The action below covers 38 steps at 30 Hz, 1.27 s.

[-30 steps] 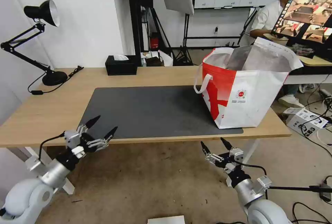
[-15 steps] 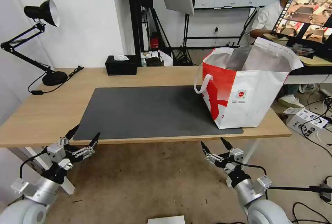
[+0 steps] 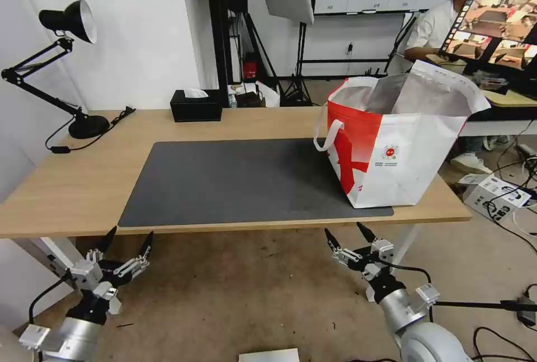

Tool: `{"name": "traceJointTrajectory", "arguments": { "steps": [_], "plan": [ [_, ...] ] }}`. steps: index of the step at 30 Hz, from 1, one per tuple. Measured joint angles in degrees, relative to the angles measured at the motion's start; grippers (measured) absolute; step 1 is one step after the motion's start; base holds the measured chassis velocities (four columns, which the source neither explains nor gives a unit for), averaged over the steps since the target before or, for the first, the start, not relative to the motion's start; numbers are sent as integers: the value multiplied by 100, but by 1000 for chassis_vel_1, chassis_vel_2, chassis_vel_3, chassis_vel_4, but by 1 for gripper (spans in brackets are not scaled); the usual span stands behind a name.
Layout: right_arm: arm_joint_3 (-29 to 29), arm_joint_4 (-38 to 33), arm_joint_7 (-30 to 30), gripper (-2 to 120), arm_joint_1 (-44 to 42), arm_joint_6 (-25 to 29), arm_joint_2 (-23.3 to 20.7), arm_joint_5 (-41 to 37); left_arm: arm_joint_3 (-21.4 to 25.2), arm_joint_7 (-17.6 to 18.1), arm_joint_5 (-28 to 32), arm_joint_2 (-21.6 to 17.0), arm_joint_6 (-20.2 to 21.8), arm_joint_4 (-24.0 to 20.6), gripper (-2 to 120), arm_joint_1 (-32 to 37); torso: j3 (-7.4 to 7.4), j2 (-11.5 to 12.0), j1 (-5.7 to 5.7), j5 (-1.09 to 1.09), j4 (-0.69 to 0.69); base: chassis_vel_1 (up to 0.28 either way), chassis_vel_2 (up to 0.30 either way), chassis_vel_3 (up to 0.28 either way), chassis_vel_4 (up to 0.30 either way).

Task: Pick up the trash from the table and place it into the takeout bag.

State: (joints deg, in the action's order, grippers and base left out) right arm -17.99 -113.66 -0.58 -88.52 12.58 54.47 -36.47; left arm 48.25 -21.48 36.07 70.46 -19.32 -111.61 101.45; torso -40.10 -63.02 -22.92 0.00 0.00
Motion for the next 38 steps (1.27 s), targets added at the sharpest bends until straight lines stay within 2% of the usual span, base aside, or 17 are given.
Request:
{"name": "traceJointTrajectory", "arguments": {
  "steps": [13, 38],
  "plan": [
    [0, 0, 0, 100, 0, 0, 0, 0, 25, 201, -167, 62, -16, 15, 100, 46, 0, 0, 0, -1, 0, 0, 0, 0, 0],
    [0, 0, 0, 100, 0, 0, 0, 0, 26, 211, -173, 57, 1, 18, 100, 38, 0, 1, 0, 0, 0, 0, 0, 0, 0]
  ]
}}
